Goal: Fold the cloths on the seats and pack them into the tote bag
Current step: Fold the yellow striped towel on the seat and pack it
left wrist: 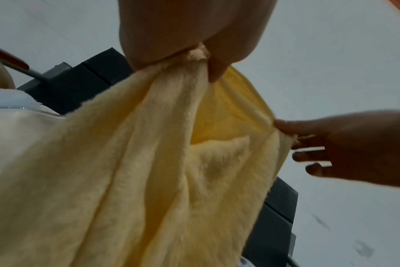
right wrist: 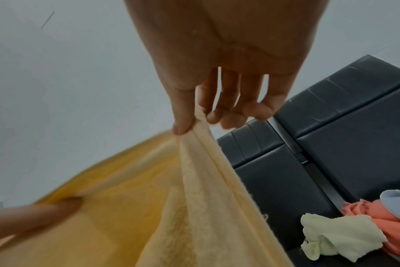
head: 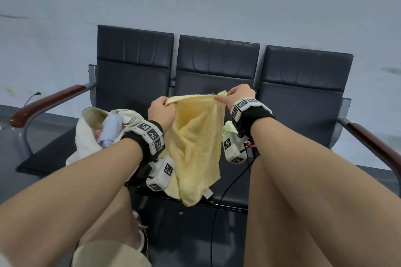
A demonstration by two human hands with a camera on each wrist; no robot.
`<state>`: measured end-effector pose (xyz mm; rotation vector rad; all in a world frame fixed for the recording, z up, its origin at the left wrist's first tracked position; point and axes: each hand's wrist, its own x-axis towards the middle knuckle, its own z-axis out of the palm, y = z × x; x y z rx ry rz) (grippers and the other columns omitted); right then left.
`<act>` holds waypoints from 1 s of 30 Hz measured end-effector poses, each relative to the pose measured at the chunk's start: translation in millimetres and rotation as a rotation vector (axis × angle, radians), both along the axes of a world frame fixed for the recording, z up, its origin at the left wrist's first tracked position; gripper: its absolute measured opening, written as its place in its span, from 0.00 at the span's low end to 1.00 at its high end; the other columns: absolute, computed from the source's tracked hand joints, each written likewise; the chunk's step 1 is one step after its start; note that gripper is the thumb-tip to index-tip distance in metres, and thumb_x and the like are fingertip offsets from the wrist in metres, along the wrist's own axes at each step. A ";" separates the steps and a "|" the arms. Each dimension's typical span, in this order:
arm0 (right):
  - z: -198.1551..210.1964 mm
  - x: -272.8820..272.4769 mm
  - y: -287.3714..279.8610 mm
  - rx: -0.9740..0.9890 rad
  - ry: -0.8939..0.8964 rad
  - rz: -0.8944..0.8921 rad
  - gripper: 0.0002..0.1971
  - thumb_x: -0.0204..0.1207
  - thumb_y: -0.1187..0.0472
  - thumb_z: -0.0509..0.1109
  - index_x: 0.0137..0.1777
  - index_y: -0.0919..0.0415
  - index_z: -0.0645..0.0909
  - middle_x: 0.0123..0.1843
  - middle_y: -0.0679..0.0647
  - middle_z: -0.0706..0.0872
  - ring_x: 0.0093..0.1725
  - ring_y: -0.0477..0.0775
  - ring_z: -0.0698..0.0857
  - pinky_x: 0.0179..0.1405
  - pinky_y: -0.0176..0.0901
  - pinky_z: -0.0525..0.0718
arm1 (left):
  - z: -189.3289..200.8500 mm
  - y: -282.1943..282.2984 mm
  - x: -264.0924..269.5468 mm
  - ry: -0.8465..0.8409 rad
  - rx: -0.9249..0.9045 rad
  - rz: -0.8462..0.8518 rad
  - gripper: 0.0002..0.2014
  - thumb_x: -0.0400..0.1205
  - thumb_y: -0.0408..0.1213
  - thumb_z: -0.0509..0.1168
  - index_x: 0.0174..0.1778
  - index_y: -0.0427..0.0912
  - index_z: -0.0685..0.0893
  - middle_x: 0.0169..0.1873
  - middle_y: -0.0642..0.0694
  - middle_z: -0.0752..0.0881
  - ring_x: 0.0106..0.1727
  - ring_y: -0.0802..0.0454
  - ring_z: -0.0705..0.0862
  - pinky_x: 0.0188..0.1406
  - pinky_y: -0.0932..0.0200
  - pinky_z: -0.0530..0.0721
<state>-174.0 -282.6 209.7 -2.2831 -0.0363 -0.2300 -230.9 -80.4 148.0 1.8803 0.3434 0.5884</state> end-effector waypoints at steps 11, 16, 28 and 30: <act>-6.0 -3.9 8.6 0.148 0.101 0.023 0.13 0.80 0.61 0.65 0.63 0.64 0.80 0.43 0.62 0.92 0.41 0.63 0.92 0.48 0.54 0.91 | 25.4 2.0 -1.8 -0.030 -0.179 -0.019 0.28 0.80 0.58 0.67 0.21 0.48 0.66 0.22 0.51 0.69 0.28 0.50 0.72 0.35 0.56 0.72; 2.9 -27.5 19.7 0.187 0.201 0.366 0.12 0.79 0.58 0.71 0.50 0.69 0.85 0.41 0.63 0.92 0.41 0.62 0.91 0.47 0.52 0.88 | 36.9 -7.0 -1.1 0.030 -0.160 -0.129 0.21 0.81 0.58 0.68 0.38 0.41 0.89 0.39 0.47 0.87 0.43 0.50 0.85 0.51 0.53 0.83; -2.8 -26.0 35.0 0.686 0.640 0.521 0.35 0.78 0.41 0.57 0.71 0.74 0.72 0.57 0.73 0.86 0.57 0.71 0.87 0.64 0.62 0.83 | 62.2 -37.0 -11.0 -0.083 -0.107 -0.241 0.17 0.83 0.51 0.67 0.37 0.41 0.82 0.33 0.43 0.72 0.35 0.51 0.71 0.37 0.56 0.70; -3.8 -22.8 33.7 0.743 0.667 0.522 0.42 0.78 0.28 0.51 0.65 0.71 0.75 0.45 0.67 0.87 0.46 0.64 0.88 0.54 0.56 0.85 | 68.0 -42.8 -16.6 -0.134 -0.077 -0.272 0.24 0.83 0.51 0.67 0.32 0.33 0.80 0.30 0.42 0.72 0.33 0.50 0.71 0.36 0.55 0.70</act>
